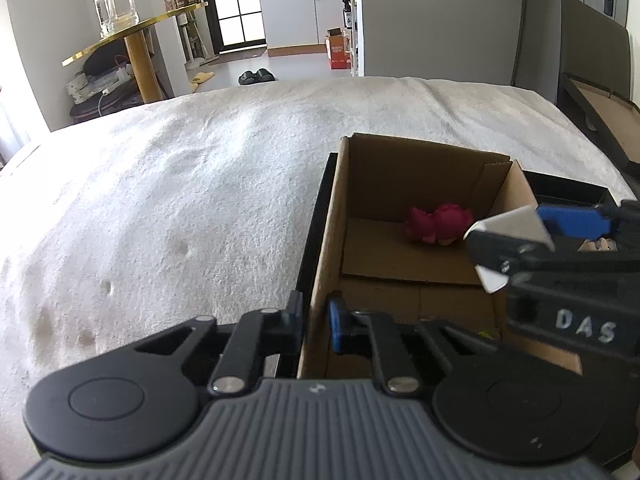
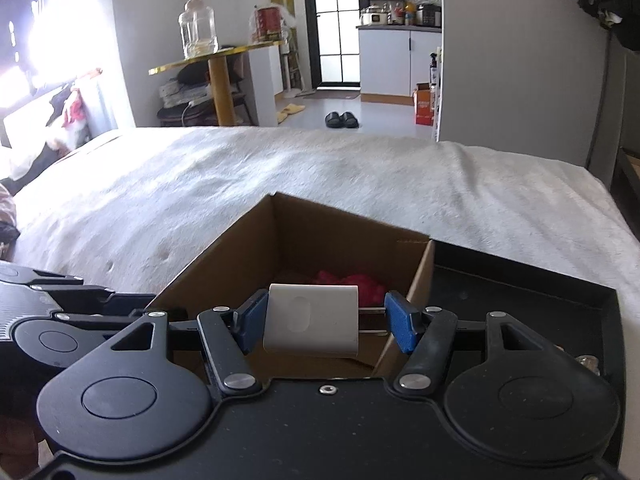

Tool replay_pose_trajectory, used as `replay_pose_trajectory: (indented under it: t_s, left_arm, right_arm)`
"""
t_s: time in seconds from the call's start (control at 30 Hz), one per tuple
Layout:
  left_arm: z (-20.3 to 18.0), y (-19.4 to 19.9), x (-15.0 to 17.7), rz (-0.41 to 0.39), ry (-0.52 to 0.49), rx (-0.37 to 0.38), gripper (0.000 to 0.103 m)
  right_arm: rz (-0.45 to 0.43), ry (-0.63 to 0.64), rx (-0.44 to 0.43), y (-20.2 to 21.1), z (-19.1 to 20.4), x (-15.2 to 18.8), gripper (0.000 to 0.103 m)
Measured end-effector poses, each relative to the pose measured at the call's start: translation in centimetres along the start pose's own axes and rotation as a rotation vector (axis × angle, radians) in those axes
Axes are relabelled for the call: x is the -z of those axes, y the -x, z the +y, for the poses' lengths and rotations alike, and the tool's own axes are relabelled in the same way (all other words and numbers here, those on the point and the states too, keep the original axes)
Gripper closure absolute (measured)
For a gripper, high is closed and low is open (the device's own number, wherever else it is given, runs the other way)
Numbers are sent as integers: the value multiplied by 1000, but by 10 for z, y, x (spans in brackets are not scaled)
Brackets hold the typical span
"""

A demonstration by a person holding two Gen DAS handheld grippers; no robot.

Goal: Organize rigid objects
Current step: 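Lift the white plug block with the right gripper over the box, then open the right gripper to drop the white plug block into the box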

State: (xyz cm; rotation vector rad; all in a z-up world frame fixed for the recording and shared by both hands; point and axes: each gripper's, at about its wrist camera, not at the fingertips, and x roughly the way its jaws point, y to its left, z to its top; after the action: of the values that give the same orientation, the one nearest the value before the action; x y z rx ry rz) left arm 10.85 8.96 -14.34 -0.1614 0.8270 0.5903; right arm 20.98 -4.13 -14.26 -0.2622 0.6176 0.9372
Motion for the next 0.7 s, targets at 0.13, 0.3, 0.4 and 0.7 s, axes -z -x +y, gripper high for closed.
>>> replay_pose_trajectory:
  t_s: [0.13,0.3,0.4,0.7]
  left_arm:
    - [1,0,1,-4,4,10,92]
    - [3,-1,1,-5,10,14,92]
    - [2,0,1,-9,4,10,93]
    - [-2,1,-2,9,-2,-12,93]
  right_arm:
    - [28,1,-10,-5,6,2,42]
    - [38,11,-5,-7,12,3,40]
    - [25,15,7,-4,12,0,37]
    - [18,-52,35,17,-11,6,30]
